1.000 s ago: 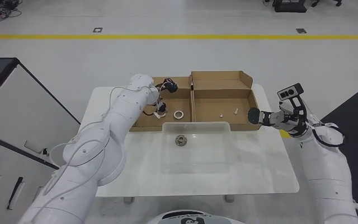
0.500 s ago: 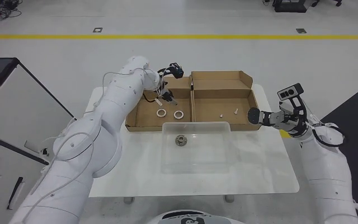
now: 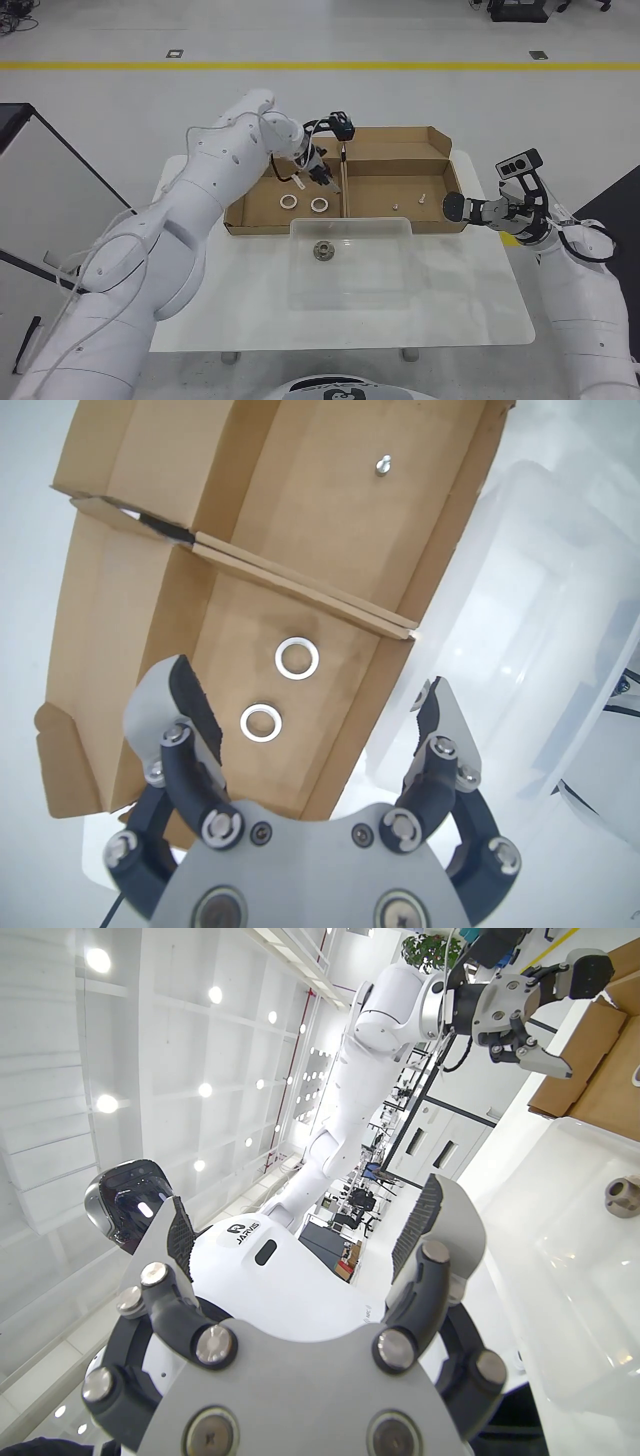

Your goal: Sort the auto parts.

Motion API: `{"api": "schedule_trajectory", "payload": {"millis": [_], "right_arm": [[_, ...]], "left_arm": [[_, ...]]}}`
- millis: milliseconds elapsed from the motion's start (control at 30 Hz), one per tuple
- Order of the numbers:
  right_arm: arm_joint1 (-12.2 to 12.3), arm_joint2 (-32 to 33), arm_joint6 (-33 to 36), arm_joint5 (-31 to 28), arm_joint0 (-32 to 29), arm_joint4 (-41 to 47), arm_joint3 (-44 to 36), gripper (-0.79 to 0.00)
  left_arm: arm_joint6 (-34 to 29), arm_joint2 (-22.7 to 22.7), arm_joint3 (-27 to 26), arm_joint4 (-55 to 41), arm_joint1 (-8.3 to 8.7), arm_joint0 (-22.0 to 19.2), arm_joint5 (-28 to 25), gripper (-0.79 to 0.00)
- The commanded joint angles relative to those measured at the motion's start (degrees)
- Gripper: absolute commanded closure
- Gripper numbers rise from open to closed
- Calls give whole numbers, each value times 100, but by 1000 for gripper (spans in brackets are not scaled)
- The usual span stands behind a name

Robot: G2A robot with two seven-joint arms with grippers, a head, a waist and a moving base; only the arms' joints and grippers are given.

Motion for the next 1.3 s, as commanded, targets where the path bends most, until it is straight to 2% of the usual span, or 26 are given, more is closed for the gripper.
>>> {"api": "schedule_trajectory", "payload": {"millis": [0, 200, 333, 667, 767, 867, 1000, 1267], "right_arm": [[0, 0, 0, 0, 0, 0, 0, -785], [0, 0, 0, 0, 0, 0, 0, -785], [0, 0, 0, 0, 0, 0, 0, -785], [0, 0, 0, 0, 0, 0, 0, -785], [0, 0, 0, 0, 0, 0, 0, -785], [0, 0, 0, 0, 0, 0, 0, -785], [0, 0, 0, 0, 0, 0, 0, -785], [0, 0, 0, 0, 0, 0, 0, -785]], "left_arm": [[-238, -73, -639, -50, 156, 214, 245, -785], [-1009, -336, -2382, -115, 689, 870, 1016, -785], [-1483, -633, -3330, -268, 998, 1278, 1490, -785], [-1452, -634, -3327, -247, 1000, 1293, 1503, -785], [-1503, -570, -3497, 118, 1042, 1354, 1509, -785], [-1672, -265, -3811, 261, 1063, 1308, 1678, -785], [-1944, 423, -4038, 79, 1071, 1005, 1949, -785], [-2149, 1539, -3982, -792, 1026, 329, 2155, -785]]}}
